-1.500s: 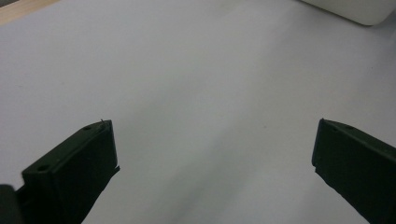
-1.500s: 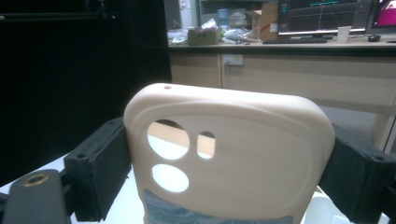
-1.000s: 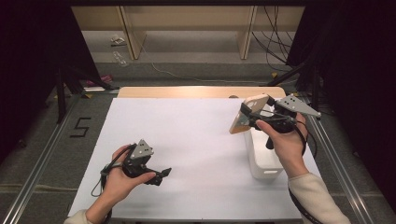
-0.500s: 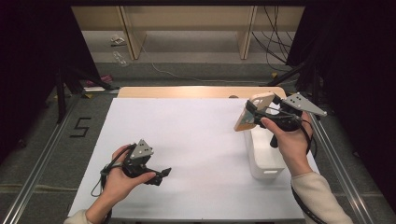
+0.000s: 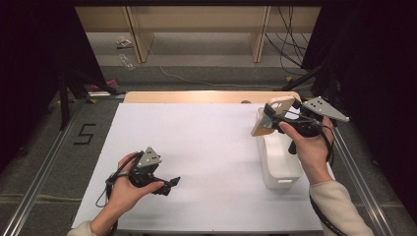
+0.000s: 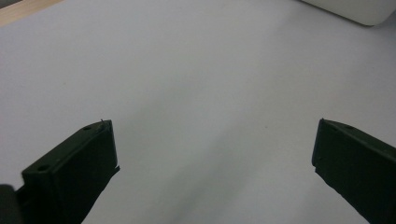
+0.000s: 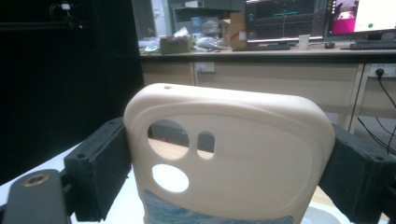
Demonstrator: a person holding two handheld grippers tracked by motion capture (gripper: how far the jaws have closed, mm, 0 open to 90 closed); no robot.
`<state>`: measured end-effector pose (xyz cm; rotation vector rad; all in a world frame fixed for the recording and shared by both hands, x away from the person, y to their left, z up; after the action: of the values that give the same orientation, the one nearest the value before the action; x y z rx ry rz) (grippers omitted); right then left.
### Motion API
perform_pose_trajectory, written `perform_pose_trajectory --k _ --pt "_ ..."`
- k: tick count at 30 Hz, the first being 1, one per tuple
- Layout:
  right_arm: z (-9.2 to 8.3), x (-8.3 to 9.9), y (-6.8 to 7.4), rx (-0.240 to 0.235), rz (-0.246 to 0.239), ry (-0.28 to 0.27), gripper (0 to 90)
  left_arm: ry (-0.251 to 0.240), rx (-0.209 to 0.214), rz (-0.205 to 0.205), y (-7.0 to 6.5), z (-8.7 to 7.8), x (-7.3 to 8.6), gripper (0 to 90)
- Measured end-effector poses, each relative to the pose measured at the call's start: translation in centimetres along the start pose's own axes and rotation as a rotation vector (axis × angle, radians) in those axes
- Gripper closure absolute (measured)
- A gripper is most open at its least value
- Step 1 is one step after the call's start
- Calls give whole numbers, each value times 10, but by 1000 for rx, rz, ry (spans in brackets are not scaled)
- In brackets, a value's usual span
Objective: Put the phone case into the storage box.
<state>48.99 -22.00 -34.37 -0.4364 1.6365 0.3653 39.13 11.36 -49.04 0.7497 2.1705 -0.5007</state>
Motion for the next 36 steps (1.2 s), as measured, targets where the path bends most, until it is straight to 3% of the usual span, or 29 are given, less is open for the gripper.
perform_pose_trajectory --k 36 --pt "4 1 -27 73 -2 19 127 -1 1 -3 0 0 0 0"
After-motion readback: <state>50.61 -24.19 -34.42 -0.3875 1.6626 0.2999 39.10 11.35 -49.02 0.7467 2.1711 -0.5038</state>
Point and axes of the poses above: each handheld gripper's, and its own axes: z roughly forward along the jaws, x roughly out of its underside, y roughly to its left, the point moved 9 cm from there along z, roughly forward along the jaws, and after that the axes turned 6 degrees about -z, right-handed, at the moved point
